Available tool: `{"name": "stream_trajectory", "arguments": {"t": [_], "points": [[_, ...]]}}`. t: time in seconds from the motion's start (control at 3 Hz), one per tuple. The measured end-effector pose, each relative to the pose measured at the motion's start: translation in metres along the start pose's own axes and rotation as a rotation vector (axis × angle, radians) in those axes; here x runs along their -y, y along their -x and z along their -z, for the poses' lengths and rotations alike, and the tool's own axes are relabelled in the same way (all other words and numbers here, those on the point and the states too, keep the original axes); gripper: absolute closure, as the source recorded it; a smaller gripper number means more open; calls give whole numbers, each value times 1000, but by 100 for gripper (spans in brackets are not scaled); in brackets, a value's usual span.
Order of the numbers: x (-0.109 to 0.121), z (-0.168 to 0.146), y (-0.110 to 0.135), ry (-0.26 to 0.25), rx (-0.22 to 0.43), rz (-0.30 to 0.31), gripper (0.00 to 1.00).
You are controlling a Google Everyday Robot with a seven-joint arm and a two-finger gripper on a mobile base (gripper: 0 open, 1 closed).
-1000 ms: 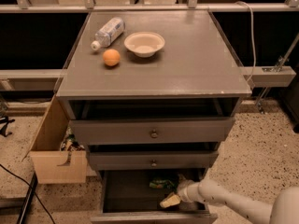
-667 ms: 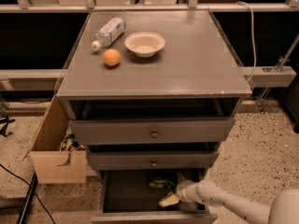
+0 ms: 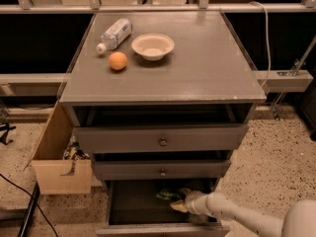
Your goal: Pick green rice chip bag from bottom drawer and place on counter
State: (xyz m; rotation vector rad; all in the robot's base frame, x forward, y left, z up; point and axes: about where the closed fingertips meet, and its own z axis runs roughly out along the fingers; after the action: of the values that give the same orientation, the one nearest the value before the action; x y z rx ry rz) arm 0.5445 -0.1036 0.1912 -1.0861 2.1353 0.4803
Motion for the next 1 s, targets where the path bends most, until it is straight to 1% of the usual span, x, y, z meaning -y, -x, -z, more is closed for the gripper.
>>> {"name": "stream_trajectory", "arguments": {"t": [0.33,0.67,1.0], "points": [[0,0,0,0,0,0,73],[0,0,0,0,0,0,96],[0,0,0,0,0,0,100]]}}
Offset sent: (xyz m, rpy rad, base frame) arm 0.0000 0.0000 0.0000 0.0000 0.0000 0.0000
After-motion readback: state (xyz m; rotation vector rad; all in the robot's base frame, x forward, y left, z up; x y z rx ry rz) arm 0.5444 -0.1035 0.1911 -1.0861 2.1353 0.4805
